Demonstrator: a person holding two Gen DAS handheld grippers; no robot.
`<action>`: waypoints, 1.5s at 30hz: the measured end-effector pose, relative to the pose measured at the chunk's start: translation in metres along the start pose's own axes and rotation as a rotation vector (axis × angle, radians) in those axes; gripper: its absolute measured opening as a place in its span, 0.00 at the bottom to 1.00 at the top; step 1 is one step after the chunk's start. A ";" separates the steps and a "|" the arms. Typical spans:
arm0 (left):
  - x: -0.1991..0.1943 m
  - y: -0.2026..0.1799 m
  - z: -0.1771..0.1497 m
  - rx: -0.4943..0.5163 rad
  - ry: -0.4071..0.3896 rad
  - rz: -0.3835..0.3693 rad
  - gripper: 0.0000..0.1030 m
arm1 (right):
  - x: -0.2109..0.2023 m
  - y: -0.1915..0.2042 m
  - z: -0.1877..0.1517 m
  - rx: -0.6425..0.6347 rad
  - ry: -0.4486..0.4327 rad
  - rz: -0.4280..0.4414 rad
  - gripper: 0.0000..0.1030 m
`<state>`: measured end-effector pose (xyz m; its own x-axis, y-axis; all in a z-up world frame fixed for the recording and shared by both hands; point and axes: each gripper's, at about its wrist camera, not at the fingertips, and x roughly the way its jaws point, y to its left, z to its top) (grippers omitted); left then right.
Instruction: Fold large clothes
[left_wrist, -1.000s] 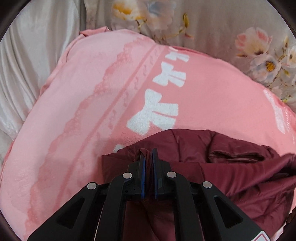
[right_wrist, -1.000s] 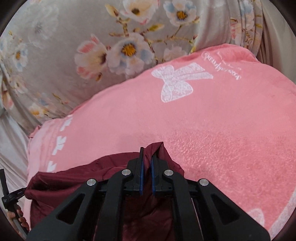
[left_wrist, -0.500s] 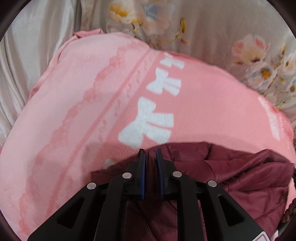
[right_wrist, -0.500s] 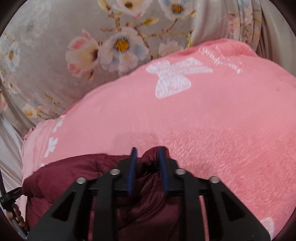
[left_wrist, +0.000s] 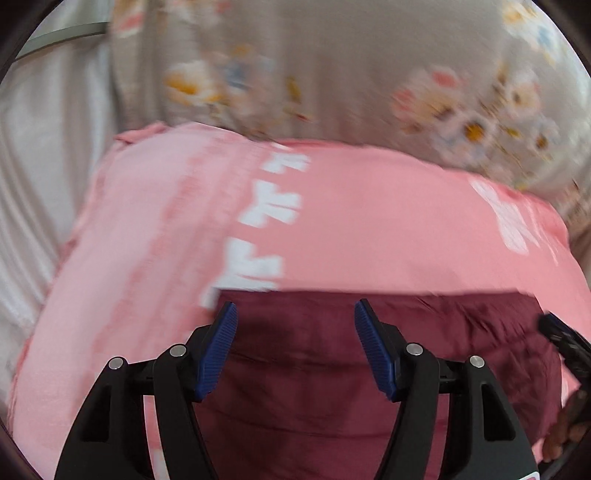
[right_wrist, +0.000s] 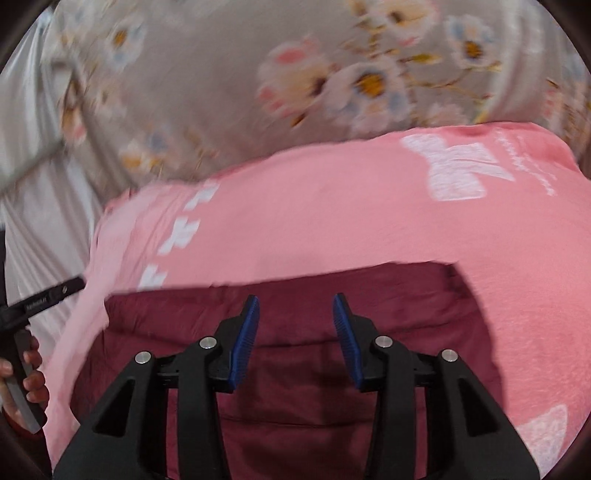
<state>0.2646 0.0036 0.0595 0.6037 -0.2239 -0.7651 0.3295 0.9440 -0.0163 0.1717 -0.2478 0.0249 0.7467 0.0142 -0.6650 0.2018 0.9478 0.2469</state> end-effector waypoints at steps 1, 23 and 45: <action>0.006 -0.011 -0.003 0.020 0.014 -0.011 0.62 | 0.010 0.010 -0.001 -0.030 0.024 -0.013 0.39; 0.115 -0.053 0.003 0.012 0.121 0.009 0.64 | 0.096 0.014 0.017 -0.020 0.095 -0.057 0.00; 0.137 -0.070 -0.013 0.069 0.037 0.103 0.68 | 0.118 0.008 0.001 -0.010 0.108 -0.076 0.00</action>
<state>0.3150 -0.0897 -0.0529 0.6104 -0.1160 -0.7835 0.3169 0.9424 0.1073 0.2618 -0.2383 -0.0508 0.6569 -0.0236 -0.7536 0.2485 0.9505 0.1868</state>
